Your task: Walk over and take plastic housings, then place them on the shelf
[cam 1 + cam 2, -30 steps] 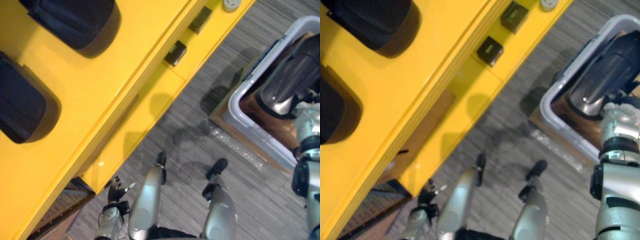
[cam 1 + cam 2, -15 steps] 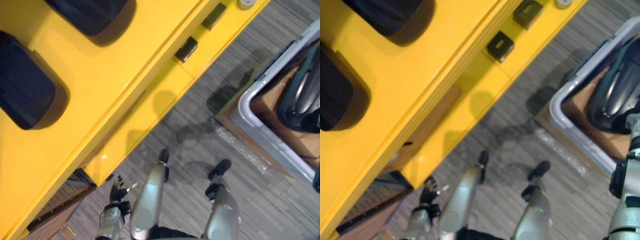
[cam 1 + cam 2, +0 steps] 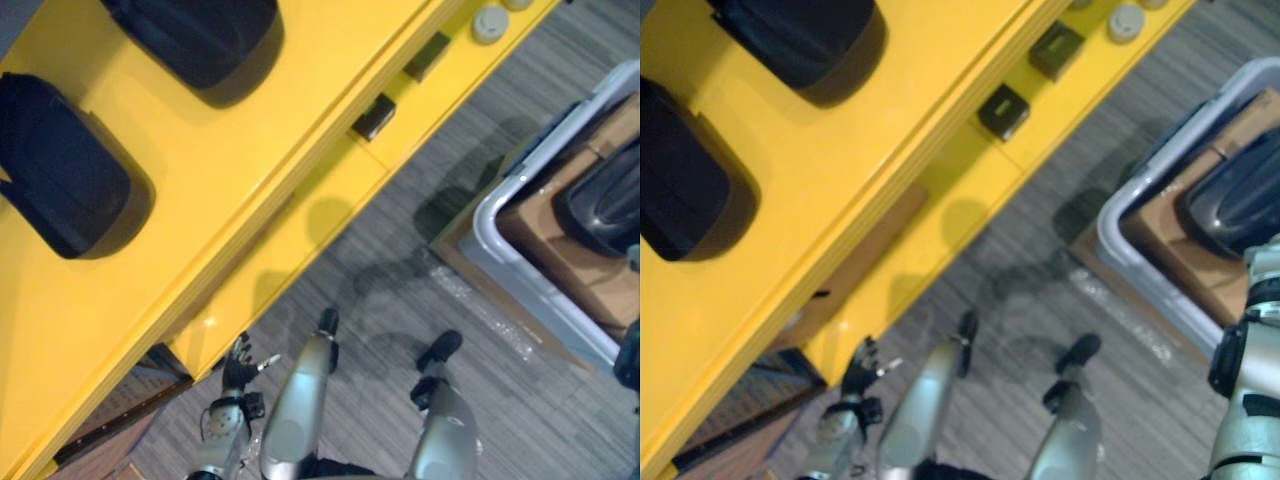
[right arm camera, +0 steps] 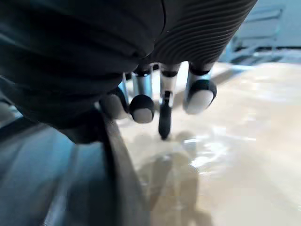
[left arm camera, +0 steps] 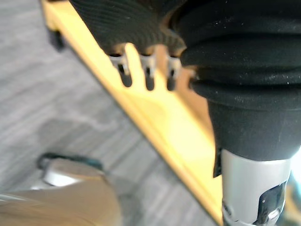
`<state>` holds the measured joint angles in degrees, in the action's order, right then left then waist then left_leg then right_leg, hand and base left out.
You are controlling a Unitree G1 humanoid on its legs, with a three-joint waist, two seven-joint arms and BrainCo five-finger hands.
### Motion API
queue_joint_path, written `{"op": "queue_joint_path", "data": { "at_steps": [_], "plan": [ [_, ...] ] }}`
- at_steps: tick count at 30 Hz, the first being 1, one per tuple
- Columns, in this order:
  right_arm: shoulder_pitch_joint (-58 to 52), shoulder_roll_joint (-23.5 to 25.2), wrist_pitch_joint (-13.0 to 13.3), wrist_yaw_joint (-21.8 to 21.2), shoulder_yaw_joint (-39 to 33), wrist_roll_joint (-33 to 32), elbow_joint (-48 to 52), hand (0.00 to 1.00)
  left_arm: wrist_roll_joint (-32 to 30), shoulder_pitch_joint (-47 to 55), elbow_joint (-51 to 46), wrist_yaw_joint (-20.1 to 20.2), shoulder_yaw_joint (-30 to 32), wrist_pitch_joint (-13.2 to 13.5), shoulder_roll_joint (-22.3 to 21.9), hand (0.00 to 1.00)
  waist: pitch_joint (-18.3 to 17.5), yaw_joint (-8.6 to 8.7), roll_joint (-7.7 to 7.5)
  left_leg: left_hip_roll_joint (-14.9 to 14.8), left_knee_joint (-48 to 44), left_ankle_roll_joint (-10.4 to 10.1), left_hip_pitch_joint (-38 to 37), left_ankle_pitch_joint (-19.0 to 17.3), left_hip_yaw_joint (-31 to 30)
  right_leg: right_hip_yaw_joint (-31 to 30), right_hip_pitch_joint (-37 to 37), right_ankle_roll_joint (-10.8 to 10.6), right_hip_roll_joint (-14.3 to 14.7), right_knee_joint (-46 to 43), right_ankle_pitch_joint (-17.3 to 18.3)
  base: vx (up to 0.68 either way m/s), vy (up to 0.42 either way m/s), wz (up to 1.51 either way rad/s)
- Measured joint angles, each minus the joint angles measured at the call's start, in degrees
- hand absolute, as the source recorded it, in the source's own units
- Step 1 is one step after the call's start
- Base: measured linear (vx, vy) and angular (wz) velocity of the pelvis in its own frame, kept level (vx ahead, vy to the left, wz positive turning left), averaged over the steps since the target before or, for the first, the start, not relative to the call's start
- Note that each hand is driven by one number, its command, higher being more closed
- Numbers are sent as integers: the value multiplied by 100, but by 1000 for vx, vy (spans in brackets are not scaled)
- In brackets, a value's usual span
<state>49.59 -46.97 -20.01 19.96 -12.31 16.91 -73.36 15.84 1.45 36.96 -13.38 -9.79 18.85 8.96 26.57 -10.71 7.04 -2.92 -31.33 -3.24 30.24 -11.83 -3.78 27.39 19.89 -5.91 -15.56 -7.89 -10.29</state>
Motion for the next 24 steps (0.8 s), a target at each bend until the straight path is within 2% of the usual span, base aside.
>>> {"op": "queue_joint_path", "data": {
  "at_steps": [2,4,5,7,8,10,11,13,17,21,24],
  "plan": [
    [-215,99,206,178,6,123,51,100,-253,-46,-5,-160,9,4,89,0,5,70,-140,-108,-19,-41,-16,-40,92,-89,4,34,112,102,-28,-62,2,-32],
    [-657,153,608,514,6,198,169,100,-595,-214,-14,-374,62,4,265,0,7,214,-430,-245,-19,-80,-33,-64,174,-180,-4,100,285,275,-93,-69,-19,-36],
    [-762,197,669,606,6,196,249,100,-695,-265,-9,-442,90,0,312,0,11,262,-527,-276,-10,-87,-61,-67,213,-218,-4,104,319,297,-117,-49,-24,-43],
    [-1191,340,993,939,16,203,654,100,-1201,-485,-6,-769,178,-3,448,0,-5,430,-882,-454,22,-165,-257,-119,426,-427,-48,152,472,384,-168,-39,-23,-54],
    [-1321,345,1068,1018,19,205,809,100,-1304,-560,-7,-856,210,-4,447,0,2,488,-937,-477,33,-179,-312,-128,443,-449,-86,158,494,408,-173,-29,-16,-33],
    [-1718,370,1353,1347,31,213,1307,100,-1955,-844,2,-1250,233,-22,499,0,-22,695,-1119,-589,101,-214,-478,-146,536,-536,-208,178,611,540,-192,-32,-20,-29],
    [-1777,385,1412,1420,37,214,1436,100,-2112,-901,5,-1336,233,-33,531,0,-32,699,-1177,-632,111,-234,-527,-159,613,-596,-209,192,652,576,-207,-35,-23,-48],
    [-1971,385,1624,1664,156,275,1858,100,-2760,-1214,92,-1670,241,-170,701,0,-58,818,-1321,-746,198,-282,-630,-155,754,-727,-215,224,761,695,-268,-29,-28,-40],
    [-2216,434,1926,1900,351,409,2351,100,-3462,-1732,369,-2053,242,-456,869,0,-54,950,-1344,-845,366,-379,-748,-99,828,-777,-233,283,873,778,-353,-2,-16,-13],
    [-2448,572,2163,2044,533,641,2855,100,-3487,-1958,534,-2329,247,-531,873,0,-47,1010,-1359,-861,599,-422,-1050,-69,960,-873,-396,285,883,867,-353,39,37,-13],
    [-2713,658,2366,2250,524,771,3500,100,-3269,-2151,535,-2420,243,-430,873,0,-46,1045,-1368,-827,697,-417,-1167,-60,1055,-938,-413,285,878,867,-353,27,47,-9]
  ]
}}
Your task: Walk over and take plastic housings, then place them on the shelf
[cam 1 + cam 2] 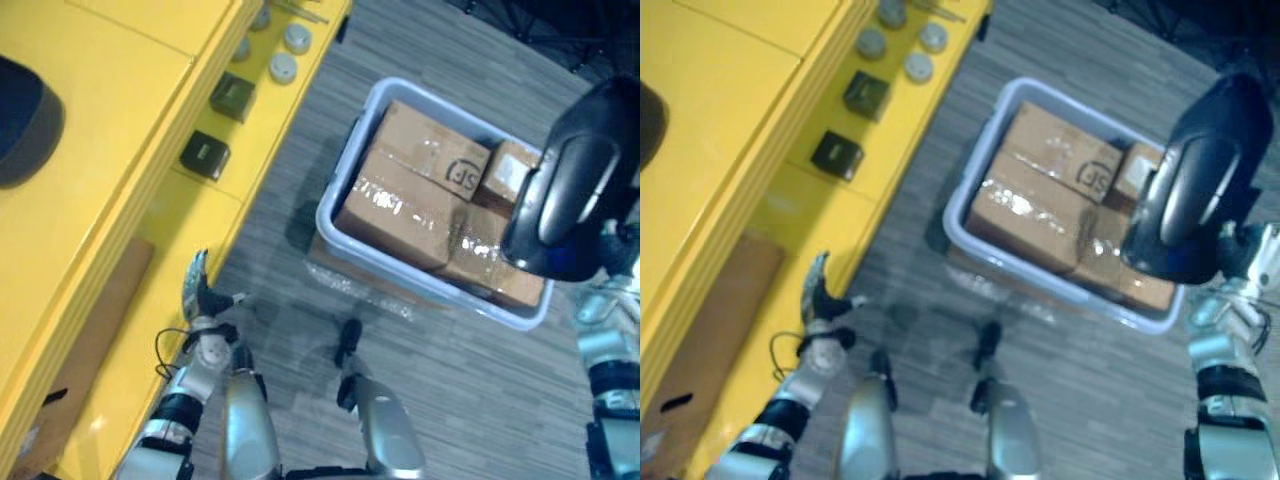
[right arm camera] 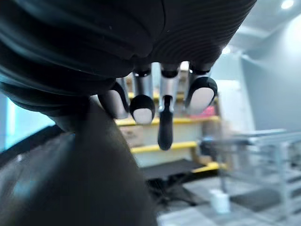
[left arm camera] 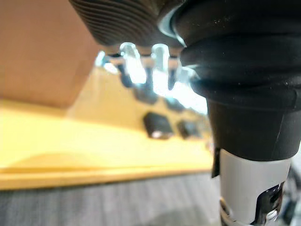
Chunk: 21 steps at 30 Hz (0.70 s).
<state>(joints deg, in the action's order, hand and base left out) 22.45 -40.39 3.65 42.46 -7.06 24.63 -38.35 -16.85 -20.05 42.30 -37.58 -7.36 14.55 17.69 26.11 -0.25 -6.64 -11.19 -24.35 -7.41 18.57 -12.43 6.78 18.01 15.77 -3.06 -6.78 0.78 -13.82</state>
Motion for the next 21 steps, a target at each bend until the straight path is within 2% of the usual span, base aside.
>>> {"op": "queue_joint_path", "data": {
  "at_steps": [4,6,8,10,12,13,14,17,19,21],
  "plan": [
    [-396,403,237,215,-11,487,1331,100,803,-160,-471,103,-47,434,-39,0,-13,97,-13,44,200,3,-360,28,48,-51,-258,-5,-24,29,8,14,66,0],
    [-506,607,391,319,-14,747,1720,100,1313,-239,-903,416,-175,631,-107,0,-40,114,-43,90,296,7,-473,60,56,-49,-357,-35,-60,47,57,13,58,5],
    [-529,885,508,388,-12,935,1983,100,1636,-286,-1290,694,-406,673,-202,0,-176,116,-55,132,426,8,-561,109,74,-41,-400,-38,-86,88,62,9,56,6],
    [-516,1079,652,399,4,1240,2175,100,2587,-299,-1694,1513,-755,666,-402,0,-402,120,-2,231,675,15,-743,214,80,2,-506,-43,-162,137,65,41,56,12],
    [-504,1133,733,399,25,1416,2256,100,3203,-295,-1821,2084,-919,645,-573,0,-479,122,74,267,775,16,-940,225,62,56,-703,-57,-190,187,74,41,55,12],
    [-503,1139,776,401,156,1577,2269,100,4011,-267,-1921,2775,-1020,482,-718,0,-741,134,162,302,833,23,-970,229,63,69,-719,-83,-218,194,94,32,65,8],
    [-499,1152,779,401,213,1616,2299,100,4275,-269,-1970,3002,-1074,392,-747,0,-824,133,194,310,850,23,-991,229,64,73,-737,-85,-223,203,95,44,72,4],
    [-363,1299,911,382,508,1836,2510,100,5878,-267,-2219,4322,-1319,-158,-744,0,-1101,127,362,356,1025,31,-1263,234,114,76,-996,-113,-234,374,82,25,32,-2],
    [-253,1302,973,333,661,1902,2570,100,6208,-269,-2223,4562,-1393,-358,-743,0,-1257,126,464,375,1087,44,-1299,249,139,75,-1002,-119,-249,375,82,3,25,-4],
    [-167,1308,994,252,739,1902,2626,100,6203,-271,-2223,4549,-1394,-424,-803,0,-1308,133,520,394,1147,48,-1421,286,148,76,-1062,-128,-265,375,75,0,0,0]
  ]
}}
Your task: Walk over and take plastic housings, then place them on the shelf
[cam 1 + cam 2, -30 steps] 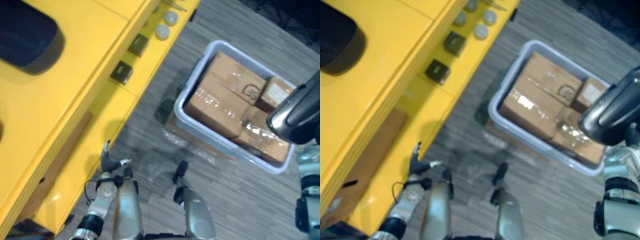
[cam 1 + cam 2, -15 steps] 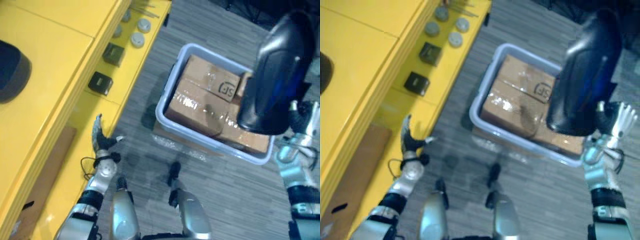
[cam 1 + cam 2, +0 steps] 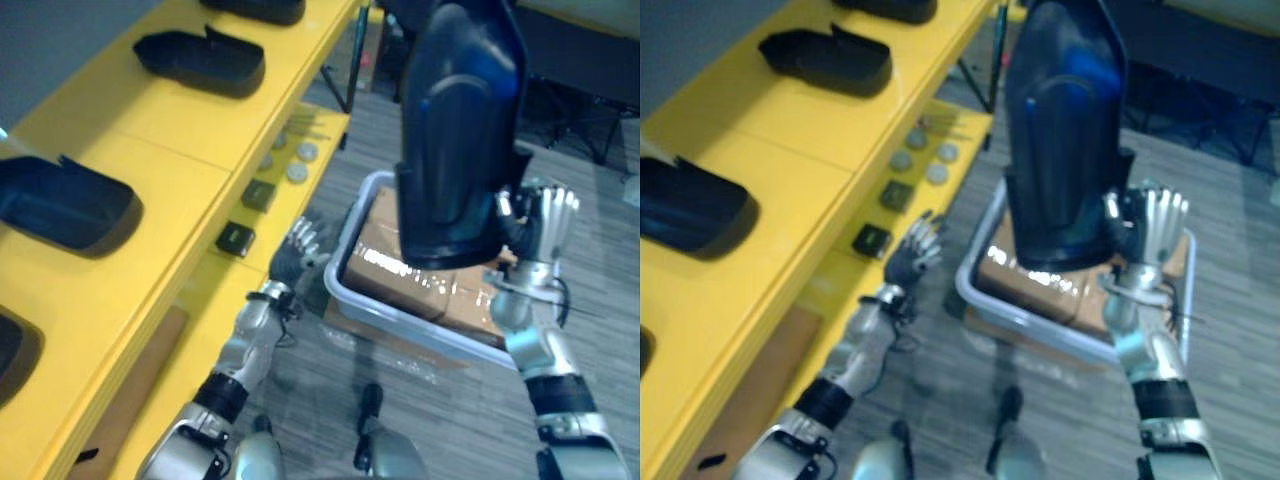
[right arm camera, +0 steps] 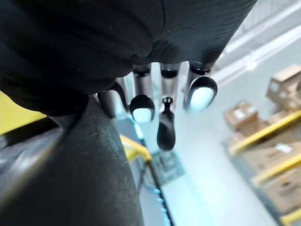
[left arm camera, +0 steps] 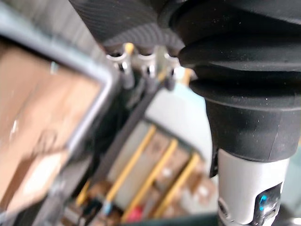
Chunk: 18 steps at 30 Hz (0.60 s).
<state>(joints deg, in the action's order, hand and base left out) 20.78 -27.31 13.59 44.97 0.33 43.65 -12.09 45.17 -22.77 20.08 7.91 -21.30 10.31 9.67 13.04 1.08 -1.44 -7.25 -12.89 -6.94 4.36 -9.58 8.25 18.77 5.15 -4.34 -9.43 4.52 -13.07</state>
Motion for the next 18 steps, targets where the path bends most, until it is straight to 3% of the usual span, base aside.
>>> {"op": "queue_joint_path", "data": {
  "at_steps": [14,18],
  "plan": [
    [-11,77,35,-383,383,71,0,100,-124,22,-225,-283,-33,-234,-2,0,-250,80,-43,78,299,11,-242,215,-153,176,-223,-55,-99,12,15,-34,4,6],
    [-169,135,161,-464,613,224,-16,100,-122,20,-356,-299,-197,-284,-21,0,-384,80,-82,80,316,11,-248,216,-151,181,-221,-62,-105,11,20,0,0,0]
  ]
}}
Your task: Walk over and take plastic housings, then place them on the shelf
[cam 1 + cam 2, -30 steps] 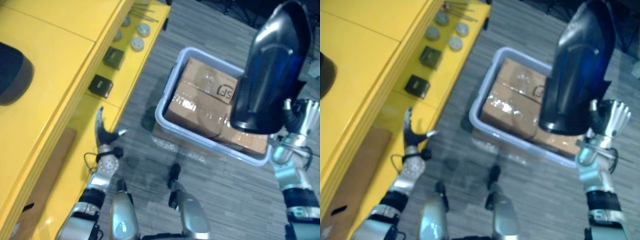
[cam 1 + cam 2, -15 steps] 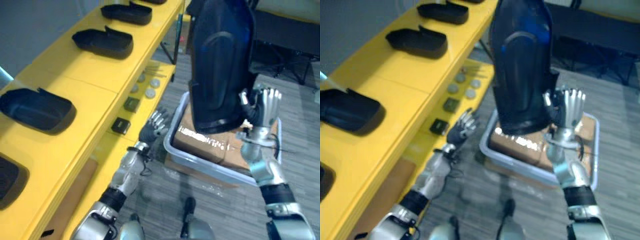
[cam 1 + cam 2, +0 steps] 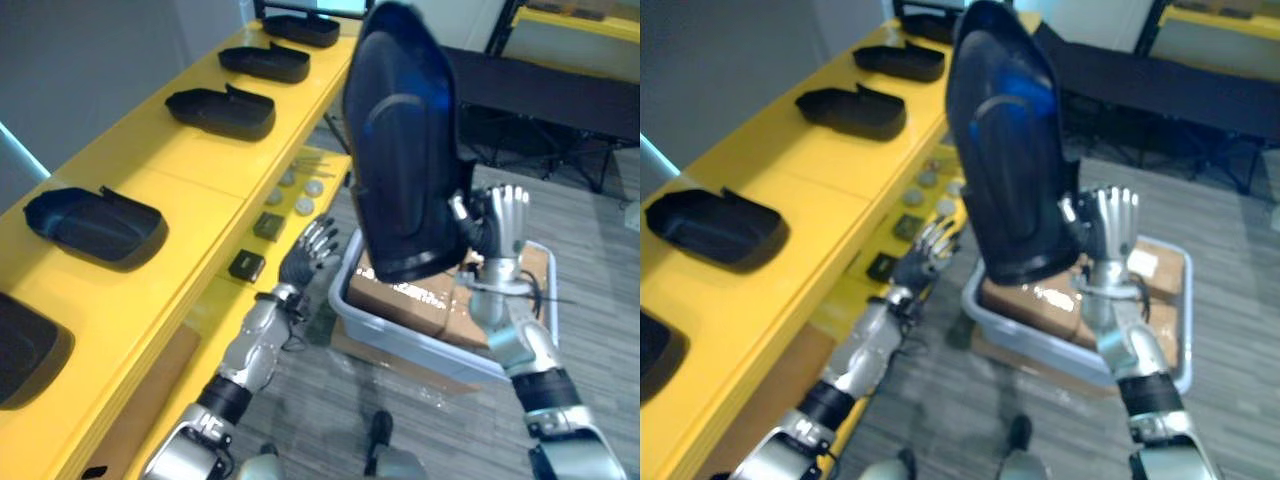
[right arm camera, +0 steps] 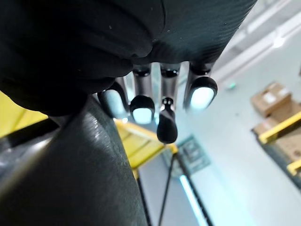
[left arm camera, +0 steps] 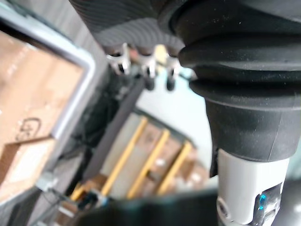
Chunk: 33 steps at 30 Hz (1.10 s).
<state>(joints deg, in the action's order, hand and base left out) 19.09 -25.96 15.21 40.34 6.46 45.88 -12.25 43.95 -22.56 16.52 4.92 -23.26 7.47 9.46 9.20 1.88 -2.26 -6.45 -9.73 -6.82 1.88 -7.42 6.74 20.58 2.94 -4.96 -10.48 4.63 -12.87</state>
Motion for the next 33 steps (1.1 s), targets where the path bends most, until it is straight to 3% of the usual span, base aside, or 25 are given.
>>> {"op": "queue_joint_path", "data": {
  "at_steps": [7,15,23,24,29,33],
  "plan": [
    [-41,131,84,-277,266,54,-275,100,12,-9,-94,25,-58,-41,-111,0,-68,27,-55,12,-23,0,3,1,0,1,0,-5,-34,-1,-4,1,5,0],
    [-73,204,87,-276,557,185,-736,100,328,-307,-163,243,-248,-49,-129,0,-71,13,-58,12,-54,0,12,1,-6,8,-5,-7,-36,-1,-5,0,0,0],
    [-72,228,83,-250,630,205,-982,100,158,-326,-337,194,-345,-208,-145,0,-73,12,-61,16,-73,0,16,1,-37,54,-28,-8,-35,-1,-5,-1,0,2],
    [-73,230,81,-234,629,202,-1015,100,25,-335,-341,141,-397,-248,-141,100,-73,14,-61,17,-79,0,16,1,-67,88,-53,-7,-33,-1,-5,0,0,12],
    [-71,231,81,-122,629,81,-1103,100,-466,-339,-342,-62,-413,-429,-125,100,-79,-42,-66,28,-94,0,13,1,-111,128,-90,-11,-28,0,2,-2,0,4],
    [-71,238,83,-5,653,-34,-1092,100,-1231,-337,-340,-492,-381,-558,-65,100,-81,-81,-66,22,-97,0,11,1,-112,128,-90,-6,-21,1,7,0,0,0]
  ]
}}
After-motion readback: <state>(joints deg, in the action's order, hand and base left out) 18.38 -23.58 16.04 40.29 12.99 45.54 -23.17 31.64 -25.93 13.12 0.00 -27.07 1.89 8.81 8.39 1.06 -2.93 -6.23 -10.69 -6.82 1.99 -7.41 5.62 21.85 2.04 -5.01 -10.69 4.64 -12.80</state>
